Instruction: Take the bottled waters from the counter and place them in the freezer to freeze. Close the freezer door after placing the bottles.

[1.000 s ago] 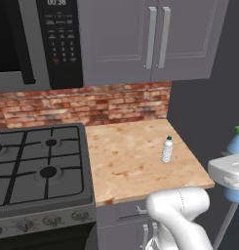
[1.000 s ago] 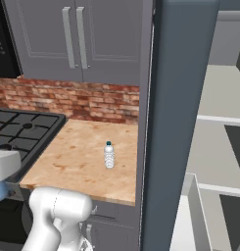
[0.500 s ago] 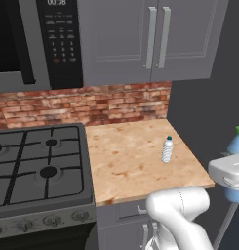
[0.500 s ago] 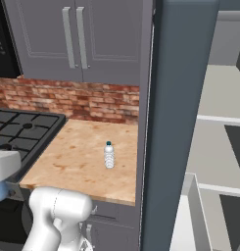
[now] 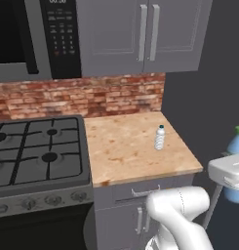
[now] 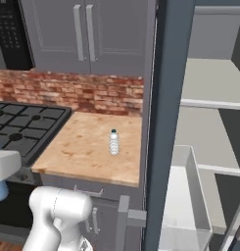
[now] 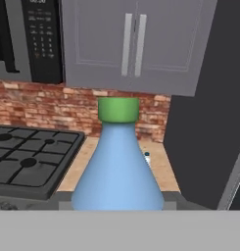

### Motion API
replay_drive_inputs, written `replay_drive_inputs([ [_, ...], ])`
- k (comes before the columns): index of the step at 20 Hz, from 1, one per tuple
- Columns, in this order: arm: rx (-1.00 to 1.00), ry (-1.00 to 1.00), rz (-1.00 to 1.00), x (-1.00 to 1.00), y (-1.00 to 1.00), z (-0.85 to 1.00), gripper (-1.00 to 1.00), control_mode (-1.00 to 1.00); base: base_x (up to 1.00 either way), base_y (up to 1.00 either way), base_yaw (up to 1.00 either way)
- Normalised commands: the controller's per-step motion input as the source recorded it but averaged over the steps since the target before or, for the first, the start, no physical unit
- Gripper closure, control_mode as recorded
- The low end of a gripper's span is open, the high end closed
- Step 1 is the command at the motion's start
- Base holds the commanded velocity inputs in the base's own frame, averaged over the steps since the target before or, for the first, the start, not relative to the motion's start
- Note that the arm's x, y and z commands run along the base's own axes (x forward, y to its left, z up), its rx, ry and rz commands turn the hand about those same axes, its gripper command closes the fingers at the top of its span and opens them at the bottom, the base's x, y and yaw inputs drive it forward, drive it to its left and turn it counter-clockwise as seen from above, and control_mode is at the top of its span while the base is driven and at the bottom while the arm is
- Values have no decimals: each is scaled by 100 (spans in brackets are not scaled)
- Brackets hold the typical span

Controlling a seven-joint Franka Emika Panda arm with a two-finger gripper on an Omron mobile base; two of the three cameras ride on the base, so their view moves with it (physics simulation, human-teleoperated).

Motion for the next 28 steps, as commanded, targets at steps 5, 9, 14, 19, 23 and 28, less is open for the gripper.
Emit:
replay_drive_inputs([
  [5, 0, 0, 0, 0, 0, 0, 100, 100, -65, 0, -1],
  [9, 0, 0, 0, 0, 0, 0, 100, 100, -67, 0, -1],
  [14, 0, 0, 0, 0, 0, 0, 100, 100, -69, 0, -1],
  [19, 0, 0, 0, 0, 0, 0, 100, 100, -64, 0, -1],
  [23, 0, 0, 0, 0, 0, 0, 100, 100, -41, -17, 0],
  [28, 0, 0, 0, 0, 0, 0, 100, 100, -36, -34, 0],
])
